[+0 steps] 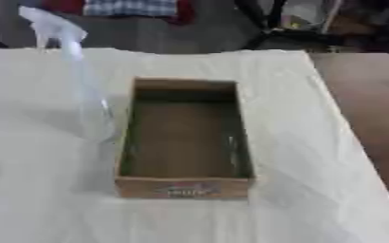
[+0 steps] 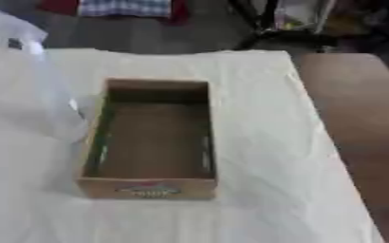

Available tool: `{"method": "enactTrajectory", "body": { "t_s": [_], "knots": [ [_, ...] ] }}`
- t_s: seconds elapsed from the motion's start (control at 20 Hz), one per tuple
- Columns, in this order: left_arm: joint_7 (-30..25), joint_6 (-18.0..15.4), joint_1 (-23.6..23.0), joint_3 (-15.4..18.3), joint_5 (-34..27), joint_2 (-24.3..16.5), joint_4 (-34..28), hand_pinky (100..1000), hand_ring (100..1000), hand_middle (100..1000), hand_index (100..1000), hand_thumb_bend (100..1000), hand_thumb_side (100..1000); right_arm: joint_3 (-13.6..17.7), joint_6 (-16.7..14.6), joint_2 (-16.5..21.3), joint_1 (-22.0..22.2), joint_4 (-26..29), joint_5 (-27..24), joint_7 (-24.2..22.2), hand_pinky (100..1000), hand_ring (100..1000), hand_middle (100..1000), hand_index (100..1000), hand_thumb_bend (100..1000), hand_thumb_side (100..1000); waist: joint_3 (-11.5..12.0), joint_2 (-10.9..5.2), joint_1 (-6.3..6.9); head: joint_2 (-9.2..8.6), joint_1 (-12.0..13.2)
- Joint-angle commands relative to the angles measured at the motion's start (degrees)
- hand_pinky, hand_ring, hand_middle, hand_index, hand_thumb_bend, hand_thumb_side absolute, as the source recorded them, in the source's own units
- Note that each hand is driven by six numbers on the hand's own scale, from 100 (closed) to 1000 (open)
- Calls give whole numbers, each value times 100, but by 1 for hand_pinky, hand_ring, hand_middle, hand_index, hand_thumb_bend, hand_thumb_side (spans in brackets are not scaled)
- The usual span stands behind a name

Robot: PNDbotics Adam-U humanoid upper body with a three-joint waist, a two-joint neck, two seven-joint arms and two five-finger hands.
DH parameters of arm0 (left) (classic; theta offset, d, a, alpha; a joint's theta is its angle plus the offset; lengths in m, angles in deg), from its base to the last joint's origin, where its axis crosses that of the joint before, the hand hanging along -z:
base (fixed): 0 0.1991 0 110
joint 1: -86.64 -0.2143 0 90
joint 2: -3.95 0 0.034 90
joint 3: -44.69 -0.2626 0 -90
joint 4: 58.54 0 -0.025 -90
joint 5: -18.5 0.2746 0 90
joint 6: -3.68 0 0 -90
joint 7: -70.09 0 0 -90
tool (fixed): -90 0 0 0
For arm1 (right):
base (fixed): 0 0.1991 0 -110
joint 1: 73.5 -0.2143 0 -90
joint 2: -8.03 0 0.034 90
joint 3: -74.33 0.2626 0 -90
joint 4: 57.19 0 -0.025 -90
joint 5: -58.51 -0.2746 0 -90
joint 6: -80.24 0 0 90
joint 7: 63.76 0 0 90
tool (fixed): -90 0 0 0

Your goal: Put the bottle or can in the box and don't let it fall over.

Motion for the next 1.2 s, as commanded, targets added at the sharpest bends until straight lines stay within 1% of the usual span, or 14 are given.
{"method": "enactTrajectory", "body": {
  "t_s": [0.05,0.25,0.4,0.6,0.75,0.95,1.0,1.05,1.1,1.2],
  "knots": [
    [22,1,55,14,-22,-179,-117,947,1000,1000,835,610,678,32,-1,114,-49,68,7,10,922,1000,1000,875,100,685,0,-111,10,-70,-1],
    [27,11,54,7,-28,-174,-120,947,1000,1000,837,610,678,65,12,112,-44,68,29,41,922,1000,1000,875,100,685,5,-129,7,-1,-5],
    [21,18,57,0,-30,-167,-120,947,1000,1000,838,610,678,80,9,111,-35,68,57,76,922,1000,1000,876,100,685,7,-135,4,-17,-26],
    [25,29,68,-1,-28,-162,-125,947,1000,1000,838,611,676,65,17,110,-21,68,77,72,922,1000,1000,876,100,684,9,-132,3,14,-11],
    [-20,44,79,-35,-25,-168,-102,947,1000,1000,840,611,678,70,23,113,-16,68,80,72,922,1000,1000,876,100,685,-32,-126,17,32,-23],
    [-93,46,90,-98,-81,-204,-33,949,1000,1000,846,614,679,121,23,141,-15,68,58,127,922,1000,1000,876,100,686,-104,-130,52,-5,-58],
    [-112,44,60,-136,-111,-263,24,981,1000,1000,856,654,720,131,22,150,-10,68,53,138,922,1000,1000,876,100,686,-115,-137,64,2,-82],
    [-102,19,36,-165,-156,-322,87,981,1000,1000,856,654,720,137,22,158,-5,68,50,145,922,1000,1000,876,100,686,-122,-144,72,9,-95],
    [-41,-25,-2,-187,-195,-408,156,985,1000,1000,859,708,763,139,22,168,-4,68,48,147,922,1000,1000,876,100,686,-129,-148,84,19,-88],
    [77,-118,-87,-261,-254,-604,302,972,1000,1000,853,696,771,143,21,178,-8,68,44,148,922,1000,1000,876,100,686,-143,-152,99,29,-65]
  ]
}}
